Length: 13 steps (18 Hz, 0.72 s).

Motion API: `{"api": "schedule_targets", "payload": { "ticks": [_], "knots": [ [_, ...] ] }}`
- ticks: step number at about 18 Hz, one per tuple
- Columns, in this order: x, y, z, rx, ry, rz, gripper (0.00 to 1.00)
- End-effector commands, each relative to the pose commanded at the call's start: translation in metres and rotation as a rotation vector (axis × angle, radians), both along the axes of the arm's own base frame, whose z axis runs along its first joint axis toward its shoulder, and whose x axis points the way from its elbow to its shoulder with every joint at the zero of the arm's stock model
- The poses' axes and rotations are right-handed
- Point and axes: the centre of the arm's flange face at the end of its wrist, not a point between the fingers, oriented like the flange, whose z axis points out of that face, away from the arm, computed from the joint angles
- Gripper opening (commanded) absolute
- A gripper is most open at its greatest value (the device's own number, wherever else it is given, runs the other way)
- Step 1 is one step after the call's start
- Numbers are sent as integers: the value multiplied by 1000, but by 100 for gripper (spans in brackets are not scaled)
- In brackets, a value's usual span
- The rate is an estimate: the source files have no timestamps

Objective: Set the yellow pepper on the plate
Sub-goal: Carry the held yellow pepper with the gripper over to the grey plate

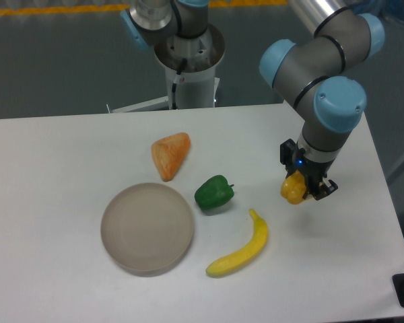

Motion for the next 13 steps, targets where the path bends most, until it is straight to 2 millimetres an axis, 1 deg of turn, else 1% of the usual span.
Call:
{"api": "schedule_targets", "payload": {
  "ticks": [2,3,5,7,11,12,13],
  "knots": [
    [3,5,2,6,2,-6,4],
    [8,10,0,5,1,-15,4],
    [21,16,4,15,-1,-29,4],
    [47,25,13,26,3,-36,3],
    [93,40,16,26,2,-28,2],
    [110,43,20,37,-6,-30,2],
    [119,47,19,41,-15,-25,2]
  ]
}}
